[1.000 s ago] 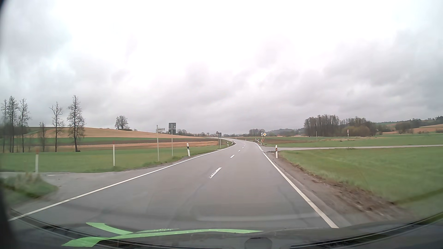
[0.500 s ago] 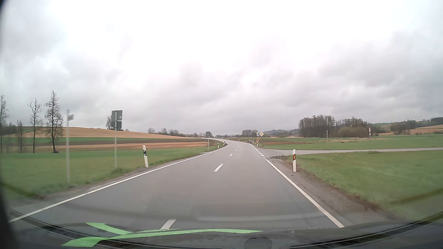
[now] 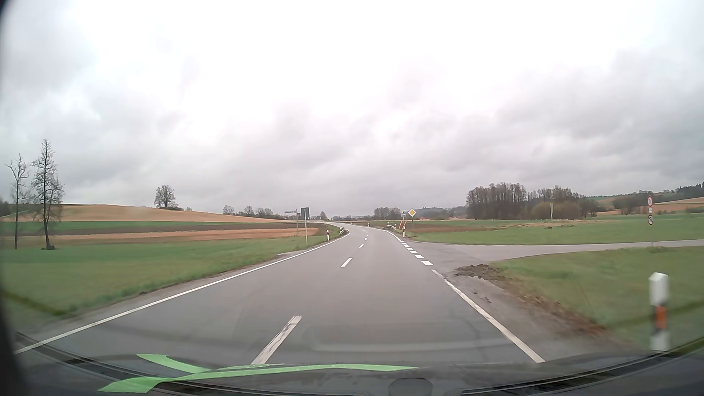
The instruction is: Follow the waypoints while adhering to traffic rules and regulations
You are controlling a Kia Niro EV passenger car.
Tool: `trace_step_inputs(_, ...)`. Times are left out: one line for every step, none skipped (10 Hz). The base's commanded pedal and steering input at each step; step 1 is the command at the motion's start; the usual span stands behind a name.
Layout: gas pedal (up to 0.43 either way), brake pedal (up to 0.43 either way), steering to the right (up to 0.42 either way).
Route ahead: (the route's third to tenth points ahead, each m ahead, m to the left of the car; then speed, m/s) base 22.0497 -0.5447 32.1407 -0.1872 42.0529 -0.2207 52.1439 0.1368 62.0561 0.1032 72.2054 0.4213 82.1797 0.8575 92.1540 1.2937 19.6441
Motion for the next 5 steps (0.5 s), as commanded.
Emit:
trace_step_inputs(0.228, 0.0, 0.006)
trace_step_inputs(0.228, 0.0, 0.006)
trace_step_inputs(0.228, 0.0, 0.005)
trace_step_inputs(0.228, 0.0, 0.005)
trace_step_inputs(0.228, 0.0, 0.003)
